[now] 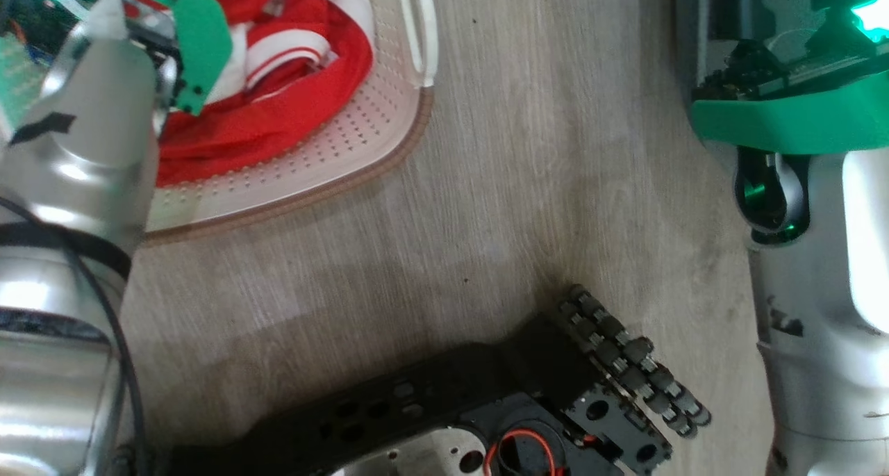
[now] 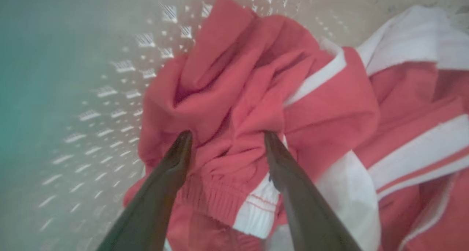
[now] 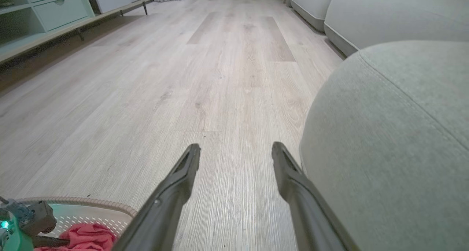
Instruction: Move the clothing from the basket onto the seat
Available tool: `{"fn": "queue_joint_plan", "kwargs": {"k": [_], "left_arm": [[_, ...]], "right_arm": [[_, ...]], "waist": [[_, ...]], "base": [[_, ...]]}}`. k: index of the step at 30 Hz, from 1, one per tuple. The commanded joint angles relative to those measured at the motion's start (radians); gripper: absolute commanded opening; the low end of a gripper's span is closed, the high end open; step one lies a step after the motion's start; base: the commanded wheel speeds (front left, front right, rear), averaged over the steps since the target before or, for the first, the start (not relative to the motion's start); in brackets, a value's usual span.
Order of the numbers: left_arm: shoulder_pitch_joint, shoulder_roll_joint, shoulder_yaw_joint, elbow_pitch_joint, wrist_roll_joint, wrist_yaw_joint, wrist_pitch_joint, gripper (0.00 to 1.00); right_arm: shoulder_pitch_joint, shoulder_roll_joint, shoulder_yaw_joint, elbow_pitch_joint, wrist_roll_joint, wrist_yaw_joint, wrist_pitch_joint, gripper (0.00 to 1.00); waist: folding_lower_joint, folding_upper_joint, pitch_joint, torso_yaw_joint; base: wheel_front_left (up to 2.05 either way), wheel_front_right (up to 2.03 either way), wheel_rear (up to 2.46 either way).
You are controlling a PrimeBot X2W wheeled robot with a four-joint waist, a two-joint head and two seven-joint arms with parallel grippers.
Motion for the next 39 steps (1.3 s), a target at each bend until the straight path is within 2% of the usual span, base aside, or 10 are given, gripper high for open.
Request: {"fn": "queue_joint_plan", "kwargs": {"k": [1, 7, 8, 9, 15, 23, 28, 29, 34, 39], "left_arm": [[-0.008, 0.034, 0.008, -0.002, 0.013, 0.013, 0.004, 1.00], [-0.035, 0.060, -0.011, 0.056, 0.025, 0.038, 0.007, 1.00], [-0.036, 0.063, -0.015, 0.062, 0.026, 0.041, 0.002, 0.49], [-0.035, 0.066, -0.020, 0.066, 0.028, 0.044, -0.005, 0.02], [-0.002, 0.056, -0.012, 0.084, -0.003, 0.043, -0.057, 0.00], [0.124, -0.070, 0.046, 0.077, -0.123, 0.005, -0.249, 0.00], [0.233, -0.106, 0.081, 0.022, -0.213, -0.036, -0.328, 0.00], [0.233, -0.106, 0.081, 0.022, -0.213, -0.036, -0.328, 0.00], [0.374, -0.112, 0.093, -0.132, -0.283, -0.056, -0.340, 0.00], [0.538, -0.113, 0.115, -0.342, -0.334, -0.041, -0.341, 0.00]], "right_arm": [[0.061, 0.012, 0.012, -0.035, 0.021, 0.000, -0.006, 1.00], [0.085, 0.013, 0.025, -0.035, 0.088, 0.000, -0.006, 1.00], [0.090, 0.013, 0.027, -0.036, 0.095, 0.000, -0.006, 1.00], [0.094, 0.013, 0.028, -0.035, 0.102, 0.000, -0.006, 1.00], [0.102, 0.013, 0.013, -0.021, 0.127, 0.000, -0.006, 1.00], [0.163, 0.013, -0.060, 0.019, 0.031, 0.000, -0.006, 1.00], [0.221, 0.004, -0.084, 0.045, -0.009, 0.000, -0.006, 1.00], [0.221, 0.004, -0.084, 0.045, -0.009, 0.000, -0.006, 1.00], [0.280, -0.011, -0.086, 0.065, -0.014, 0.000, -0.006, 1.00], [0.344, -0.023, -0.090, 0.086, -0.016, 0.000, -0.006, 1.00]], "waist": [[-0.0001, 0.0001, 0.027, -0.025], [-0.0001, 0.0001, 0.040, -0.057], [-0.0001, 0.0001, 0.038, -0.061], [-0.0001, 0.0001, 0.037, -0.065], [-0.0001, 0.0001, 0.005, -0.062], [-0.0001, 0.0001, -0.180, 0.081], [-0.0001, 0.0001, -0.332, 0.163], [-0.0001, 0.0001, -0.332, 0.163], [-0.0001, 0.0001, -0.469, 0.224], [-0.0001, 0.0001, -0.582, 0.264]], "base": [[0.00, 0.00, 0.00], [0.00, 0.00, 0.00], [0.00, 0.00, 0.00], [0.00, 0.00, 0.00], [0.00, 0.00, 0.00], [0.00, 0.00, 0.00], [0.00, 0.00, 0.00], [0.00, 0.00, 0.00], [0.00, 0.00, 0.00], [0.00, 0.00, 0.00]]}}
